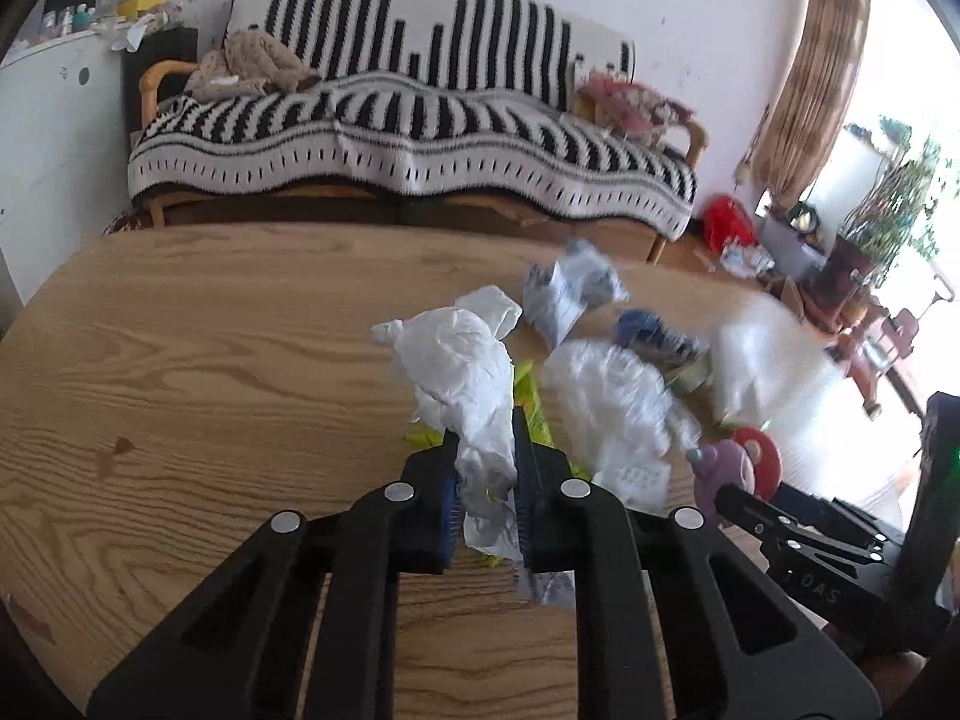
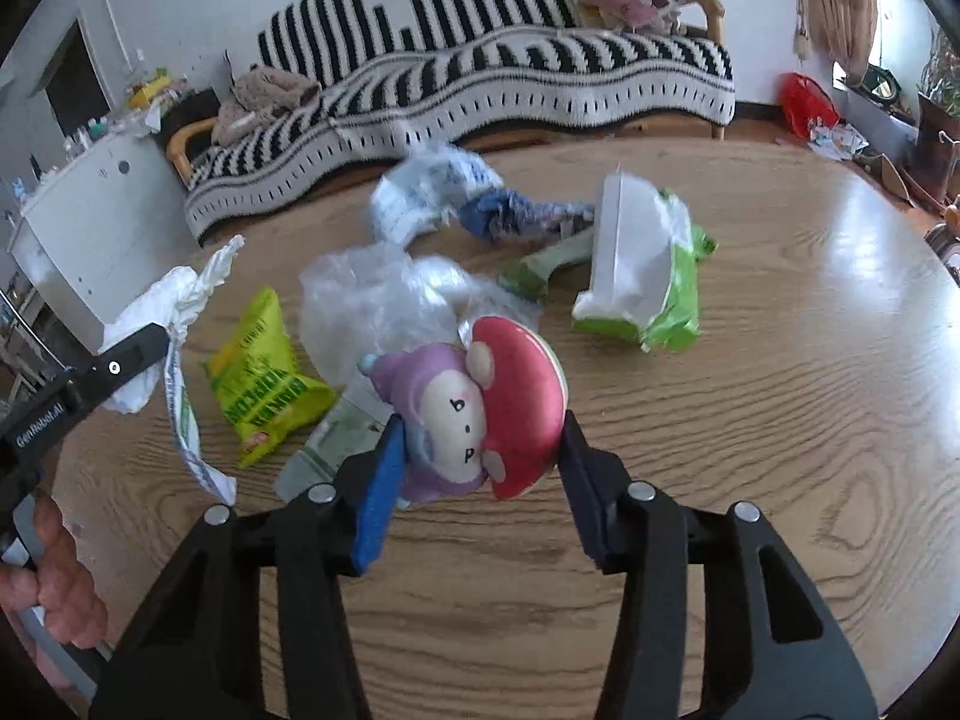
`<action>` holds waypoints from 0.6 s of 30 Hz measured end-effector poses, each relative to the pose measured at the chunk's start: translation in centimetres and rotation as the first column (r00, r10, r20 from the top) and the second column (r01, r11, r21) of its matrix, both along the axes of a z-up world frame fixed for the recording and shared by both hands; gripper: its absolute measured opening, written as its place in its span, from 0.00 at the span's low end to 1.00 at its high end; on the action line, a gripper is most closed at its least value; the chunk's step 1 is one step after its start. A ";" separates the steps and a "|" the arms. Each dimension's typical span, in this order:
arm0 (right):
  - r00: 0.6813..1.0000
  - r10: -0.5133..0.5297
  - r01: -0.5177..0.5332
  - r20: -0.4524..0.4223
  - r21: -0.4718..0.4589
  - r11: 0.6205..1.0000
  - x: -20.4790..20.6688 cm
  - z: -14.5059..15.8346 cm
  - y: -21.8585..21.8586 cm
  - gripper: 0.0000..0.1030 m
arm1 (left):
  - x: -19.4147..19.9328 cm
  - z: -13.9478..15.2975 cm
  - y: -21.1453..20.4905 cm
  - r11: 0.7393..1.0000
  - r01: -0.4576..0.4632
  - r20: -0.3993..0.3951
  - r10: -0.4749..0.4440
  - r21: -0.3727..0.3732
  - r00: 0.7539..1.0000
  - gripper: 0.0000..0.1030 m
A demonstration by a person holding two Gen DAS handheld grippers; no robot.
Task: Collect trash
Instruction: 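Lift the white plastic bag with the left tool while the right tool holds the toy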
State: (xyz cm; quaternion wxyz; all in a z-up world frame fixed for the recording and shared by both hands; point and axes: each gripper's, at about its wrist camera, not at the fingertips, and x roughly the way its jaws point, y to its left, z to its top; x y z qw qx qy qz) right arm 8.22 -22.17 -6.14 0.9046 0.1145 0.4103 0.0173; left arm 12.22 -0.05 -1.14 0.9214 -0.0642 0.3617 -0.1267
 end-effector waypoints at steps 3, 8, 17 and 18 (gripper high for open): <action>1.000 0.007 -0.007 0.023 0.025 1.000 -1.0 1.0 -0.4 0.48 | -1.0 1.6 0.6 0.999 0.010 0.026 -0.009 -0.043 1.000 0.14; 0.999 0.002 -0.002 0.036 0.015 1.000 -2.5 1.9 -1.2 0.48 | -2.3 2.7 0.0 0.995 0.056 0.048 -0.052 -0.081 0.998 0.14; 0.999 -0.031 0.031 0.039 0.012 0.999 -4.8 2.9 -4.2 0.48 | -3.6 2.1 -3.6 0.984 0.176 0.075 -0.173 -0.037 0.982 0.14; 0.999 -0.036 0.036 0.040 0.006 0.999 -5.1 3.0 -4.6 0.48 | -3.2 1.4 -4.2 0.988 0.146 0.048 -0.148 0.042 0.988 0.14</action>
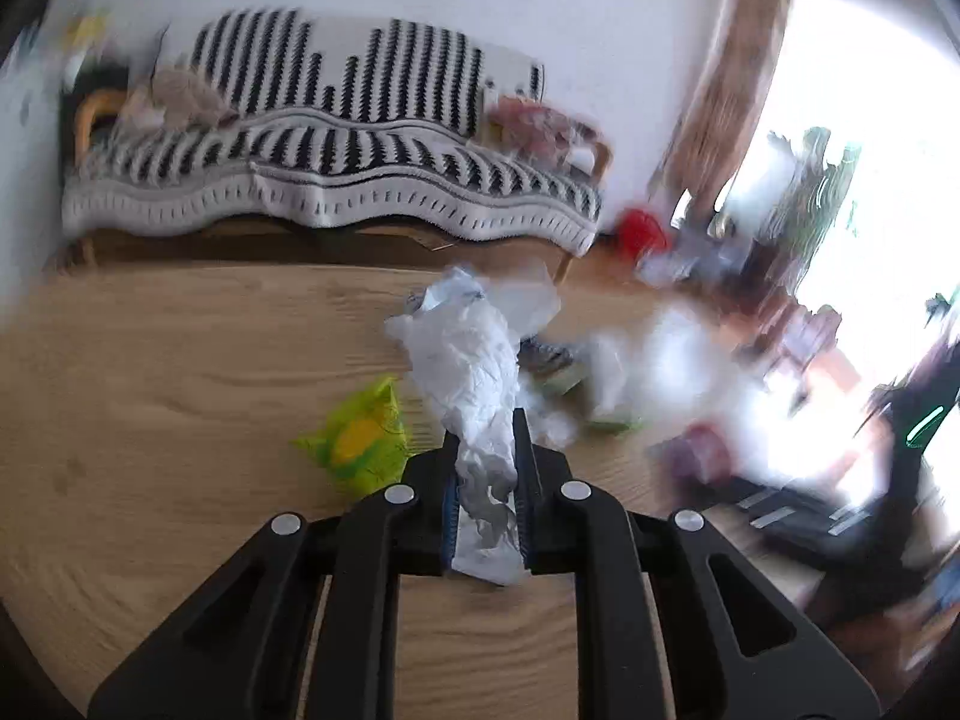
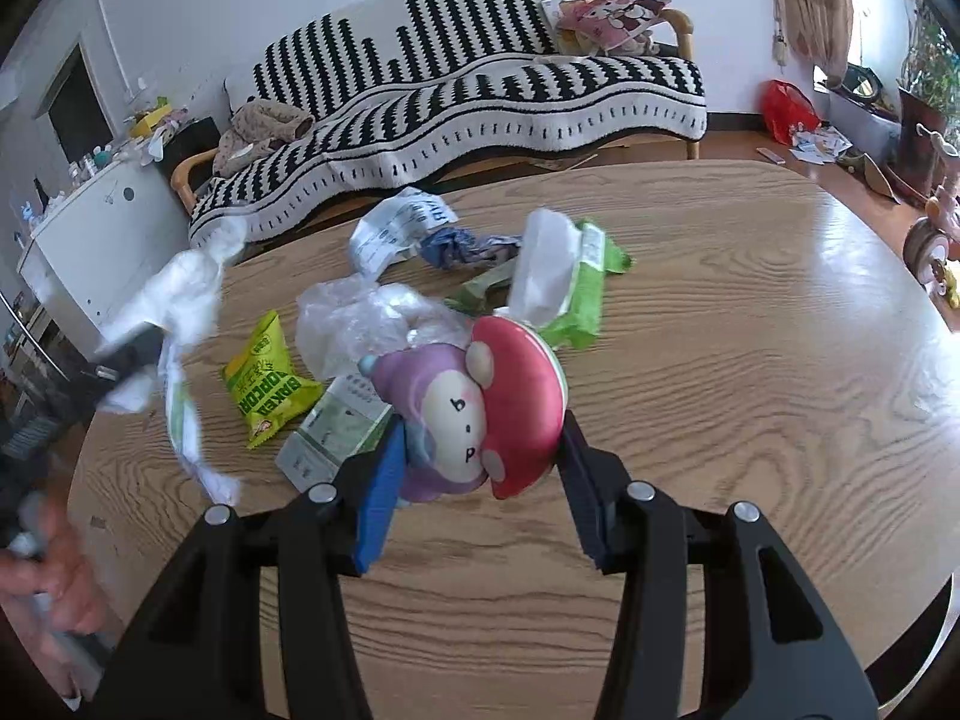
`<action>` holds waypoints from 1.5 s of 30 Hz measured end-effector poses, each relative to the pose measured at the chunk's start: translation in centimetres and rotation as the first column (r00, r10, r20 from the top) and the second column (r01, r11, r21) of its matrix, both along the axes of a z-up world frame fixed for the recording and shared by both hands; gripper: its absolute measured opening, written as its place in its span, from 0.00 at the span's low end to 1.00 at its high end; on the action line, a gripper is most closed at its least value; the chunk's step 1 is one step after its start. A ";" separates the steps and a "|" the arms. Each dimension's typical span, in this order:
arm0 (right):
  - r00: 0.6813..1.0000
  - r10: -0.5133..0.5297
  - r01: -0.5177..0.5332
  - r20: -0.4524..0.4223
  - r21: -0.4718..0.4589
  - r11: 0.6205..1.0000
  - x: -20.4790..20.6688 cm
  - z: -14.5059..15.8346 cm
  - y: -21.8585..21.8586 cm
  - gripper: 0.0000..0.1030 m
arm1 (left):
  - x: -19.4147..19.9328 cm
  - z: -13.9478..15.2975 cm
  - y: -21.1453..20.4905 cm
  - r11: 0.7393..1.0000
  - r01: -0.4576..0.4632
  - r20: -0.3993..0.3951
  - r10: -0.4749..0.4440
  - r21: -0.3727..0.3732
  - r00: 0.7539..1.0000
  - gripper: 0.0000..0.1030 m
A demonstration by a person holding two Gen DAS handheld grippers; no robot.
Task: Collect trash
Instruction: 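Lift the white plastic bag with the left tool while the right tool holds the toy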
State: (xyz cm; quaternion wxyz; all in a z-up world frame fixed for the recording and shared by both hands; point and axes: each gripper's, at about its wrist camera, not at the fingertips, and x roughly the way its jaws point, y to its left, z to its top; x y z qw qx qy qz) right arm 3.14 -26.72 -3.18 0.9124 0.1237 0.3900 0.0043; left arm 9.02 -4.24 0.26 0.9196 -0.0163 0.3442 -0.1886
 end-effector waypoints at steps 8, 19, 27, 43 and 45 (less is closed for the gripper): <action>1.000 -0.029 0.029 0.006 0.000 1.000 -1.8 0.6 -2.7 0.48 | -0.5 1.0 -1.2 0.997 0.021 -0.026 -0.023 -0.071 0.999 0.14; 0.999 -0.048 0.048 -0.003 -0.013 0.999 -3.5 0.8 -4.4 0.48 | 0.3 -1.6 -3.2 0.992 0.056 -0.161 -0.074 -0.110 0.984 0.39; 0.998 -0.056 0.056 -0.004 -0.005 0.998 -3.5 0.8 -4.8 0.48 | 0.7 -2.5 -2.7 0.997 0.044 -0.170 -0.054 -0.063 0.984 0.36; 0.999 -0.034 0.033 -0.023 -0.023 0.999 -2.9 0.4 -4.0 0.49 | 3.4 -5.5 -3.8 0.992 0.023 -0.158 -0.003 0.122 0.988 0.23; 0.999 -0.035 0.034 -0.022 -0.025 0.999 -2.9 0.3 -4.1 0.49 | 3.1 -3.7 -2.9 0.998 -0.003 -0.125 0.011 0.065 0.992 0.21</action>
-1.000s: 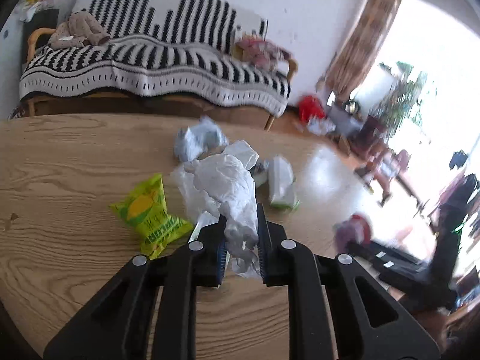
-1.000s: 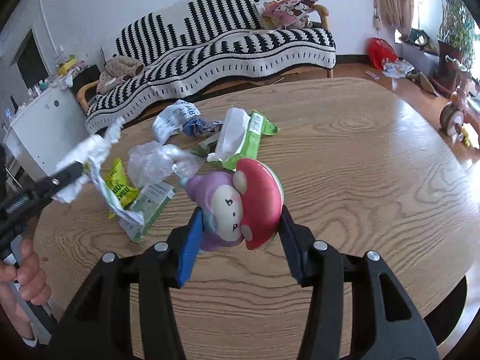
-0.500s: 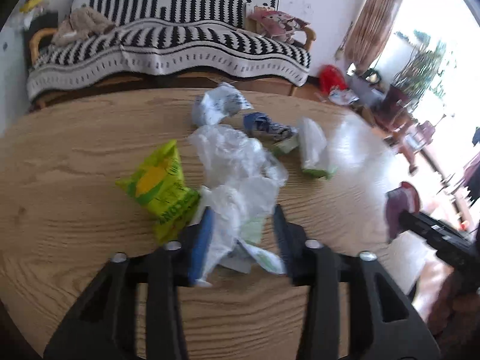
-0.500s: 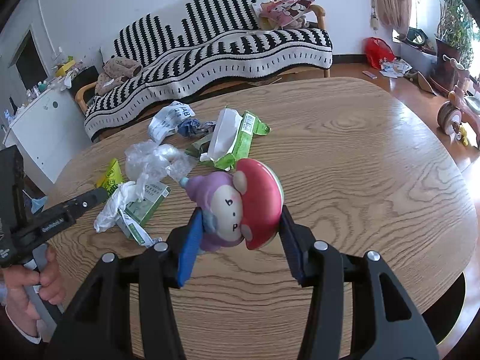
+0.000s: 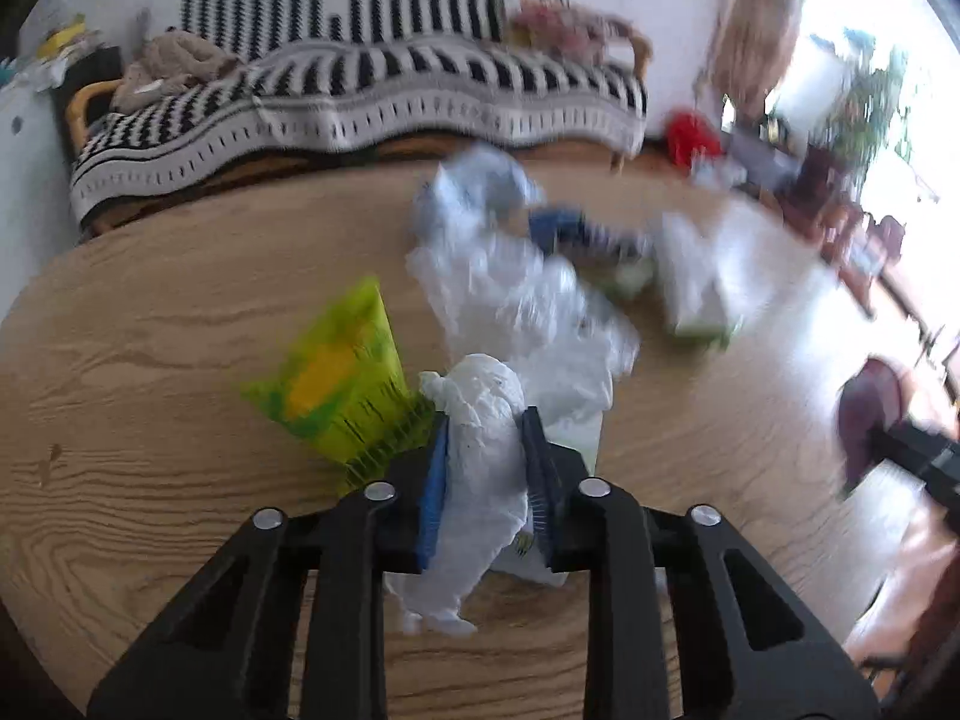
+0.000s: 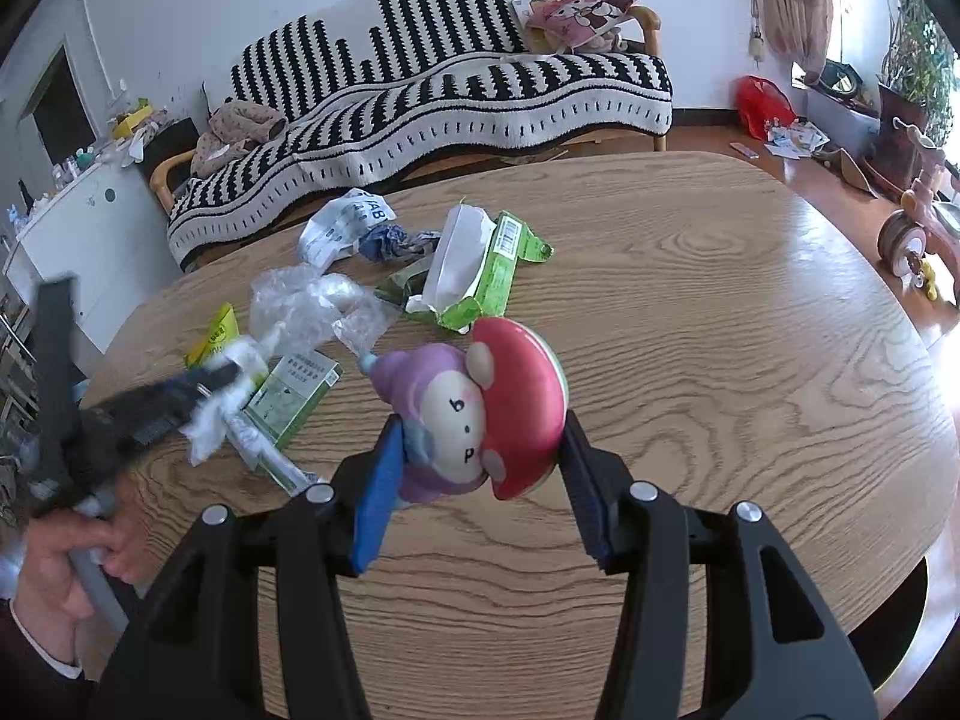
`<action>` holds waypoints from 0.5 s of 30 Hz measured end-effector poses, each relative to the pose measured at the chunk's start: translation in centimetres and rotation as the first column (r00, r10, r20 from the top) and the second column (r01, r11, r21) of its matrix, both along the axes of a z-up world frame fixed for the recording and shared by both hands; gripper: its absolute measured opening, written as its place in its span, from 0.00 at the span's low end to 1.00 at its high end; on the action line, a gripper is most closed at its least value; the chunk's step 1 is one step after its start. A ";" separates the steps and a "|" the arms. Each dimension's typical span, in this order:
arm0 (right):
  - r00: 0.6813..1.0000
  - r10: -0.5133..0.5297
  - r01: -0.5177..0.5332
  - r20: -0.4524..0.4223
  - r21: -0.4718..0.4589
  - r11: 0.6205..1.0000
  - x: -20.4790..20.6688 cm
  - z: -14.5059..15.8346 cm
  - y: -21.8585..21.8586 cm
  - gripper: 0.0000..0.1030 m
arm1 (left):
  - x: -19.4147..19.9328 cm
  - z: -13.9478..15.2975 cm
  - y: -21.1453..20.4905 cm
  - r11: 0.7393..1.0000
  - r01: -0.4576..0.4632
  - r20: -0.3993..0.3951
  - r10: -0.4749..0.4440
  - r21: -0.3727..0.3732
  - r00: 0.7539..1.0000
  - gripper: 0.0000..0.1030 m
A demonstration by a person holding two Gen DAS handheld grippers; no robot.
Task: Collect trash
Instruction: 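Lift the white plastic bag with the left tool while the right tool holds the toy, then carry the plastic bag and toy to the black bin and release both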
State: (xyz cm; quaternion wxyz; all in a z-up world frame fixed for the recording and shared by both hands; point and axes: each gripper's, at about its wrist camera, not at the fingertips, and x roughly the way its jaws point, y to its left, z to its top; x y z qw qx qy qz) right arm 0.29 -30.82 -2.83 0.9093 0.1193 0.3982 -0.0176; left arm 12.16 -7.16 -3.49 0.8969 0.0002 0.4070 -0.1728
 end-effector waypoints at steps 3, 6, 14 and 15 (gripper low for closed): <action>1.000 -0.002 0.002 0.001 0.002 1.000 0.1 -0.1 -0.2 0.49 | -1.0 3.4 1.3 0.995 -0.007 0.053 0.012 -0.103 0.999 0.20; 1.000 0.000 0.000 0.001 0.005 1.000 0.2 -0.1 -0.1 0.49 | -2.0 5.3 1.5 0.988 -0.004 0.084 0.017 -0.156 0.996 0.20; 0.999 -0.034 0.034 0.018 -0.004 0.999 -1.5 0.6 -1.7 0.49 | -3.8 5.3 -2.6 0.992 0.061 0.079 -0.052 -0.115 0.996 0.20; 0.999 -0.043 0.043 0.021 -0.004 0.999 -1.9 0.7 -2.3 0.49 | -4.1 5.3 -3.5 0.991 0.074 0.080 -0.065 -0.110 0.995 0.20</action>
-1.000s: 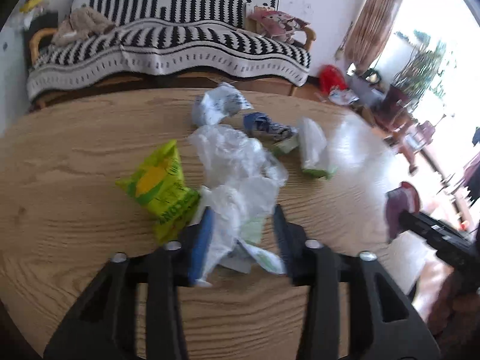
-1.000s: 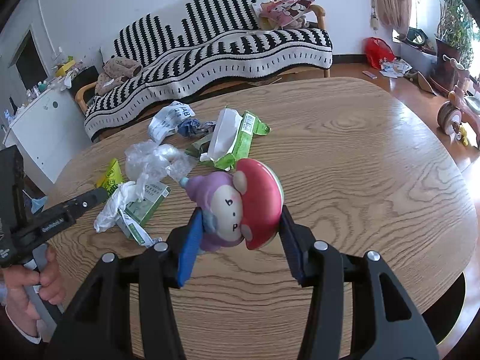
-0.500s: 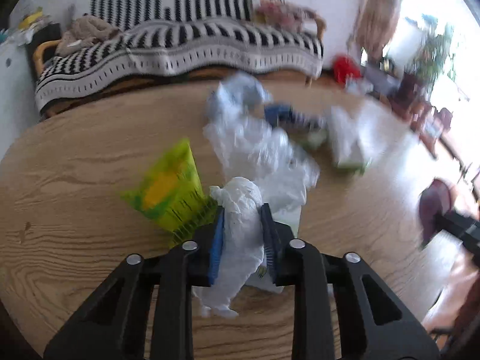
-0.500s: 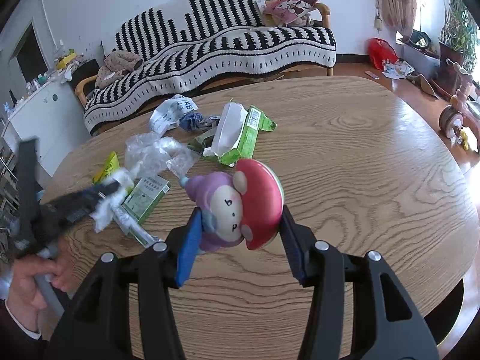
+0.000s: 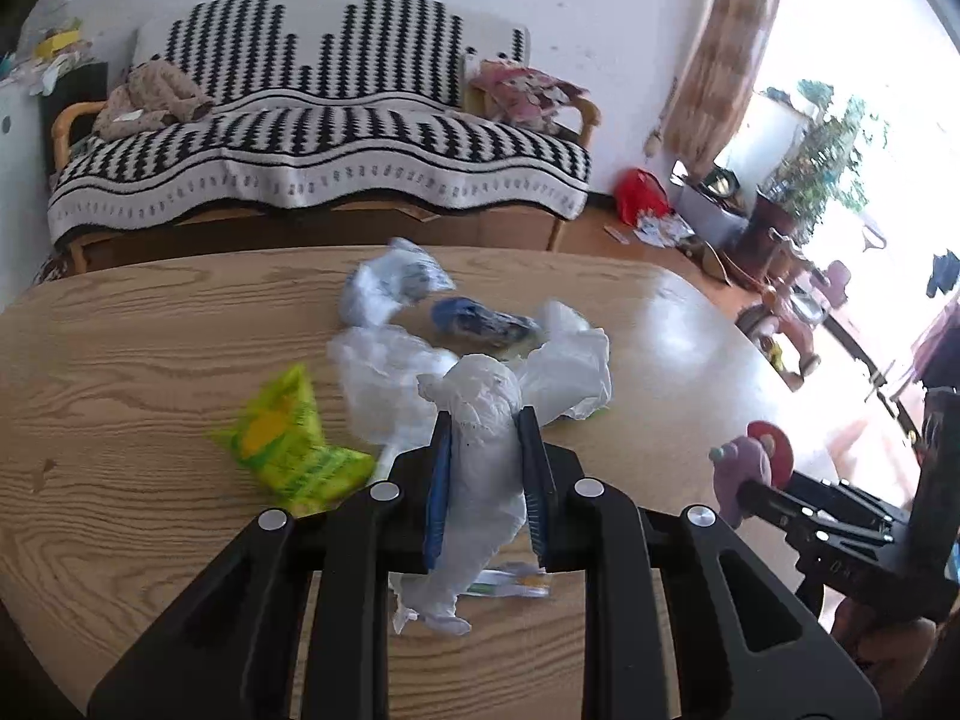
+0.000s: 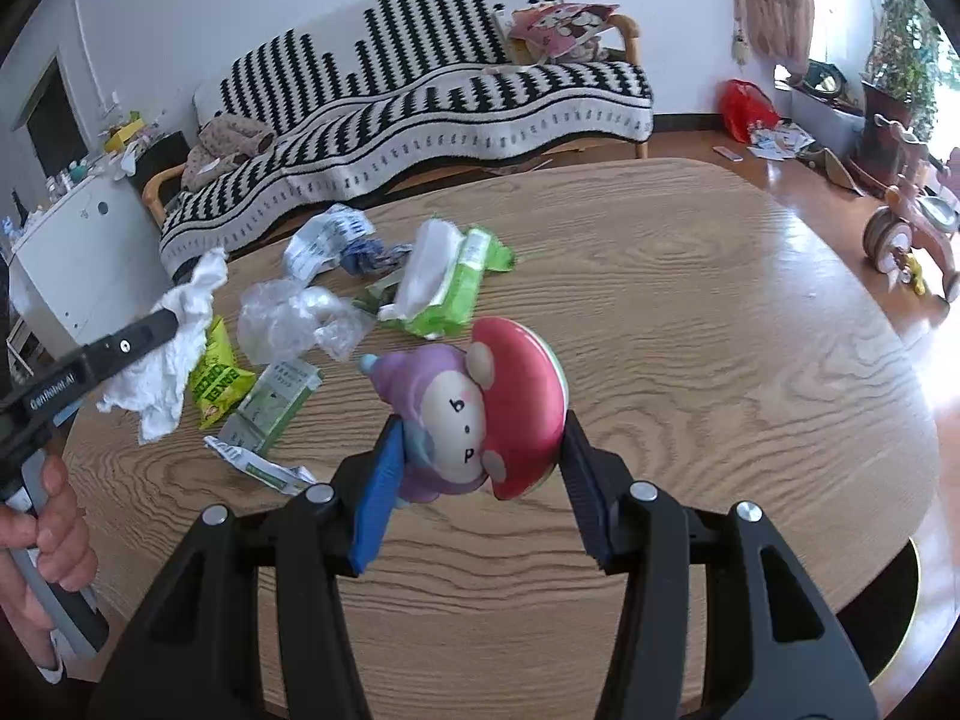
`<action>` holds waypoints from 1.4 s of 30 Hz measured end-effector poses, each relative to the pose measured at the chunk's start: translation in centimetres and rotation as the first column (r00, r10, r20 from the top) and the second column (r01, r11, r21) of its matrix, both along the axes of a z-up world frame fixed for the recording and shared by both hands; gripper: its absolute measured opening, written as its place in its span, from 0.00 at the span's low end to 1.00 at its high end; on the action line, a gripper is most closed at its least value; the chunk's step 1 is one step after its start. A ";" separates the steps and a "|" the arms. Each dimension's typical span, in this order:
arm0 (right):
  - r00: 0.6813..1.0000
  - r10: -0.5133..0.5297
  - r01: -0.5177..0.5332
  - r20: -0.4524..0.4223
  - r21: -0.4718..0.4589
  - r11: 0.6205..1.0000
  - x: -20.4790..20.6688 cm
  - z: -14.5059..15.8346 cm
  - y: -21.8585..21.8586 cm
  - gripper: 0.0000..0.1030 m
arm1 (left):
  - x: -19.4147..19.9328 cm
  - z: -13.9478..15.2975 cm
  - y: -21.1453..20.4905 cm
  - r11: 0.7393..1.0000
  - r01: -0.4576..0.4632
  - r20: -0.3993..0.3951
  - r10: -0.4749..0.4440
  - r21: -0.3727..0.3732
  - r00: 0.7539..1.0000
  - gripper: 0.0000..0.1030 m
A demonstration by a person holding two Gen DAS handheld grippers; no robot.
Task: Collect trash
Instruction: 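Carry the plastic bag and toy to the black bin and release both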
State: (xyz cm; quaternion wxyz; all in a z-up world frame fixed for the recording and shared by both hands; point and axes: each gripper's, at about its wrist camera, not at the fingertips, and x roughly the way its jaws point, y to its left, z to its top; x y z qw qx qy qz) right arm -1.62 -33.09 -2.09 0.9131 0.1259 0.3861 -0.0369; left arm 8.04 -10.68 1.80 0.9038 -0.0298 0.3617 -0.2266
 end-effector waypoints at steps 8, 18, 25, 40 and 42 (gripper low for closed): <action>0.993 -0.116 0.116 0.021 -0.009 0.993 -5.1 0.9 -6.8 0.49 | -3.2 0.0 -9.7 0.987 0.152 0.034 -0.153 0.042 0.988 0.20; 0.937 -0.349 0.349 0.014 -0.006 0.937 -15.9 0.5 -18.4 0.49 | -10.4 -2.2 -25.3 0.914 0.404 0.016 -0.405 0.045 0.914 0.20; 0.854 -0.520 0.520 -0.027 0.014 0.854 -24.2 -1.2 -26.4 0.49 | -15.4 -4.8 -33.5 0.834 0.549 -0.010 -0.549 0.052 0.836 0.20; 0.770 -0.595 0.615 -0.231 0.019 0.788 -29.3 -6.6 -32.8 0.50 | -22.3 -11.8 -43.0 0.692 0.717 -0.138 -0.704 0.086 0.697 0.21; 0.770 -0.596 0.616 -0.229 0.019 0.788 -29.1 -6.4 -32.8 0.51 | -22.5 -12.2 -43.5 0.686 0.721 -0.141 -0.708 0.092 0.692 0.21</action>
